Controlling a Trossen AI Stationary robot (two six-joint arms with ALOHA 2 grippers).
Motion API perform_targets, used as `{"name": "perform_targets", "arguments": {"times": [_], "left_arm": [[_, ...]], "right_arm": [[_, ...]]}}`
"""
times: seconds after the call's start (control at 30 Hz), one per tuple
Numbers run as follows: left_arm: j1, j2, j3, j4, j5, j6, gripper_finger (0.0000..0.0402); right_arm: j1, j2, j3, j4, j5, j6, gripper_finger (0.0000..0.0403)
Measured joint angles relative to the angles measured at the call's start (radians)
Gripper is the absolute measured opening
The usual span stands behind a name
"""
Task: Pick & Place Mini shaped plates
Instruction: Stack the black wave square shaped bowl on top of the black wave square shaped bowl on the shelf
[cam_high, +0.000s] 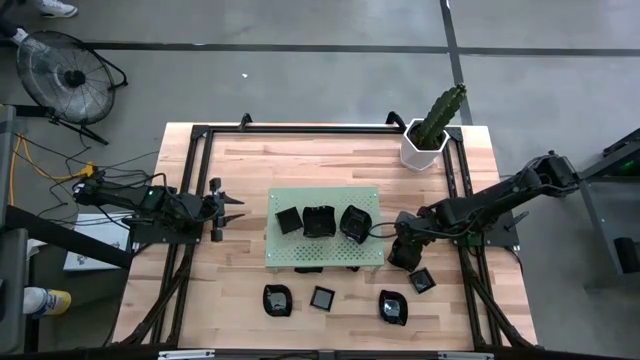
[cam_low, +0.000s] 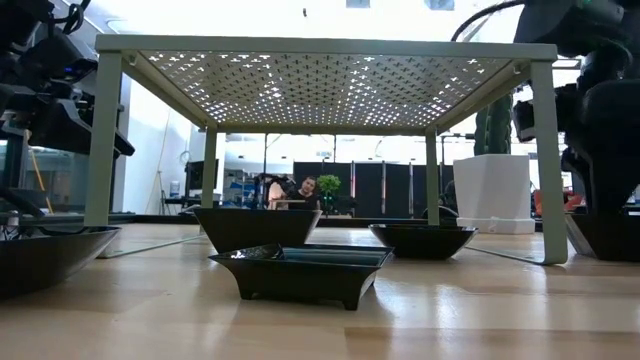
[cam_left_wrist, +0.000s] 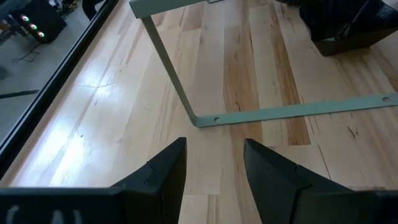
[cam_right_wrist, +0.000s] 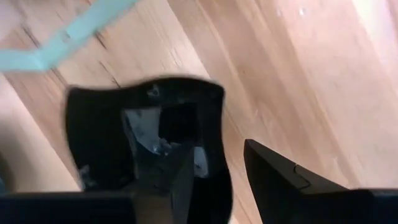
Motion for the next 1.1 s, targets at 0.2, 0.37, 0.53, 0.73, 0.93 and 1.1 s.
{"name": "perform_targets", "arguments": {"times": [0.2,0.37,0.53,0.73,0.93,1.1], "left_arm": [[0.000,0.000,0.000,0.000,0.001,0.002,0.0156],[0.000,0.000,0.000,0.004,0.038,-0.048,0.0156],[0.000,0.000,0.000,0.025,0.071,-0.072,0.0156],[0.000,0.000,0.000,0.017,0.054,-0.049,0.0156],[0.000,0.000,0.000,0.027,0.120,-0.002,0.0156],[0.000,0.000,0.000,0.027,0.122,-0.028,0.0156]], "right_arm": [[0.001,0.000,-0.087,0.028,-0.079,0.000,0.0133],[0.000,-0.003,-0.102,0.050,-0.092,-0.003,0.0114],[0.001,0.000,-0.041,0.045,-0.134,-0.051,0.0085],[0.001,0.000,0.028,-0.024,-0.156,-0.070,0.0045],[0.016,0.000,0.051,-0.070,-0.144,-0.051,0.0003],[0.049,0.000,0.051,-0.070,-0.154,0.010,0.0019]]}}
